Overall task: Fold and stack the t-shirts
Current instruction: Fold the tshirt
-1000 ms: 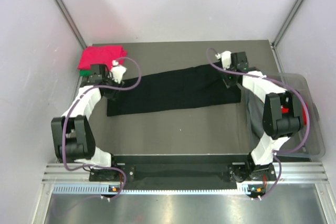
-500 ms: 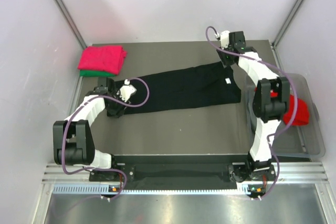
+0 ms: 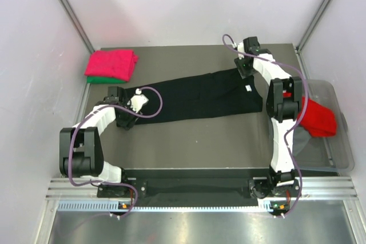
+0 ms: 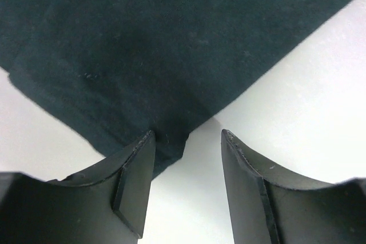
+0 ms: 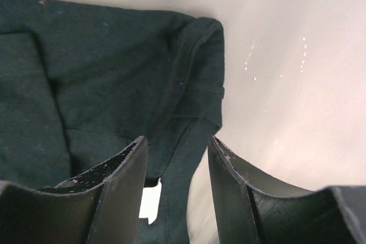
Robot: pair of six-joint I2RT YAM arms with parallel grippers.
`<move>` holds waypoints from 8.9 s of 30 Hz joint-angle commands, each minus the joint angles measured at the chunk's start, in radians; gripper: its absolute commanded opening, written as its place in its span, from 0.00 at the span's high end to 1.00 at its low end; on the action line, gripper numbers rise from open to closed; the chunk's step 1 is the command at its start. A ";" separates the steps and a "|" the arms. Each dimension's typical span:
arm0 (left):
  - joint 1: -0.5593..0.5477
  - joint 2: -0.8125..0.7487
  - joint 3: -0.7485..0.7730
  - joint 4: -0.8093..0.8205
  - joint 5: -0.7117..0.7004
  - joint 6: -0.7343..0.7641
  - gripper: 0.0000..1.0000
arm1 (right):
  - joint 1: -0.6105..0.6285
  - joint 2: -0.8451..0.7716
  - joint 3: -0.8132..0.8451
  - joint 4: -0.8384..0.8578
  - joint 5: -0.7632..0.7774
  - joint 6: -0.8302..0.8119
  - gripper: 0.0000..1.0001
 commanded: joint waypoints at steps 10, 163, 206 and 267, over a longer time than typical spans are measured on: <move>0.004 0.058 0.019 0.078 0.005 -0.009 0.44 | -0.010 0.148 0.212 -0.058 0.074 0.024 0.50; -0.351 -0.100 0.294 -0.159 0.216 -0.961 0.36 | 0.079 -0.845 -1.086 0.387 -0.619 0.812 0.39; -0.320 0.003 -0.199 -0.125 0.495 -1.236 0.59 | 0.619 -0.786 -1.393 0.460 -0.714 1.262 0.55; -0.320 0.578 0.819 0.056 0.354 -0.923 1.00 | 0.020 -0.721 -0.996 0.618 -0.764 0.829 1.00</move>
